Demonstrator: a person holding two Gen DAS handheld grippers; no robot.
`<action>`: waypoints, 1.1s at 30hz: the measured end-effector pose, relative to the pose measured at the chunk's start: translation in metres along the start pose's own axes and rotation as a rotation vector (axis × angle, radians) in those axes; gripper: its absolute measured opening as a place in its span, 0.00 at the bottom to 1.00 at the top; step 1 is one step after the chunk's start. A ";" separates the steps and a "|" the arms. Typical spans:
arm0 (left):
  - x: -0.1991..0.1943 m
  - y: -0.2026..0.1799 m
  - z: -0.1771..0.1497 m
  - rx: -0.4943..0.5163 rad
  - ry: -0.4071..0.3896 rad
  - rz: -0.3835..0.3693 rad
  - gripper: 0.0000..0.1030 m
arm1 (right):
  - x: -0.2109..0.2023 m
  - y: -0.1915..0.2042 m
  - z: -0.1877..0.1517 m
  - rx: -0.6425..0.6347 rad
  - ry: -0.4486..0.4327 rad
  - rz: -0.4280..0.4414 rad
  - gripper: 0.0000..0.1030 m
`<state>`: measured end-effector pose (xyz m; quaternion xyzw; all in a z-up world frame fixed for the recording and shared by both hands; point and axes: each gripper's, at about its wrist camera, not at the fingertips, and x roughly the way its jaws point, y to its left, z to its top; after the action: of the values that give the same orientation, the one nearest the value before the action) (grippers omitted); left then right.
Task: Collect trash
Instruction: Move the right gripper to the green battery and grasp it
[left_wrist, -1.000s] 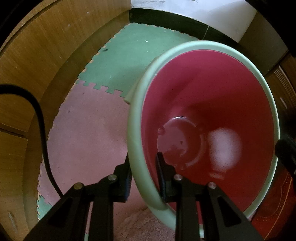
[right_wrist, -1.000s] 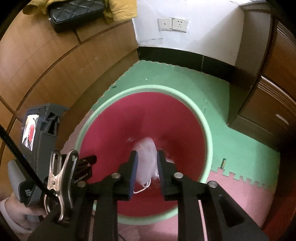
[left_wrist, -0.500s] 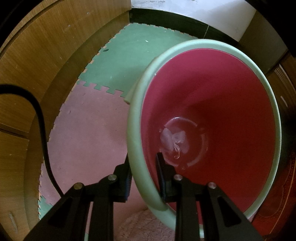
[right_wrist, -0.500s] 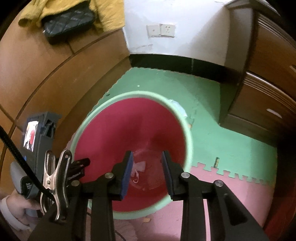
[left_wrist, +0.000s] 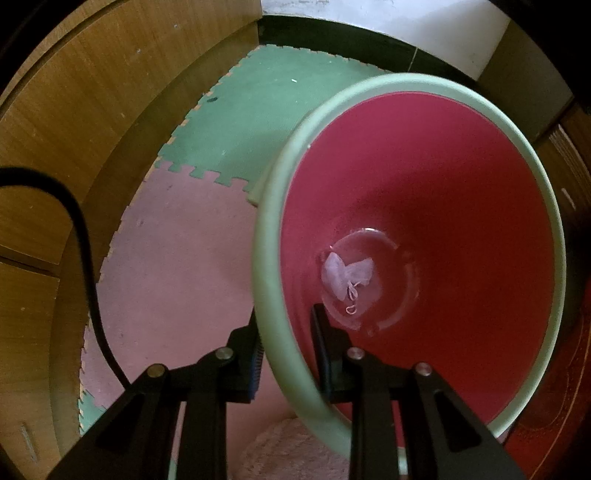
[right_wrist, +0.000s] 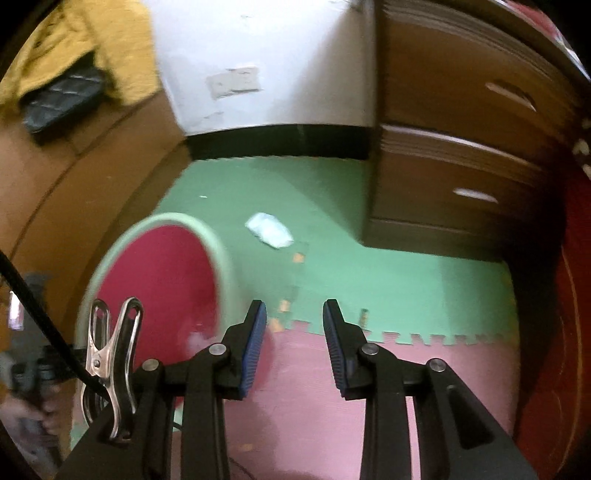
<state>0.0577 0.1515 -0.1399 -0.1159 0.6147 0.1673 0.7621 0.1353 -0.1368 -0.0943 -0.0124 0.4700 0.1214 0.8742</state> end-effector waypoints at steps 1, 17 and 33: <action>0.000 0.000 0.000 0.005 0.001 0.006 0.24 | 0.008 -0.006 -0.002 0.003 0.006 -0.015 0.32; 0.003 -0.003 0.005 -0.001 0.051 0.004 0.24 | 0.230 -0.098 -0.046 0.152 0.317 -0.134 0.32; 0.009 -0.008 0.010 0.003 0.086 0.003 0.24 | 0.279 -0.094 -0.039 0.129 0.370 -0.164 0.24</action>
<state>0.0714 0.1493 -0.1467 -0.1209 0.6471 0.1626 0.7350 0.2721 -0.1773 -0.3545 -0.0167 0.6268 0.0149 0.7789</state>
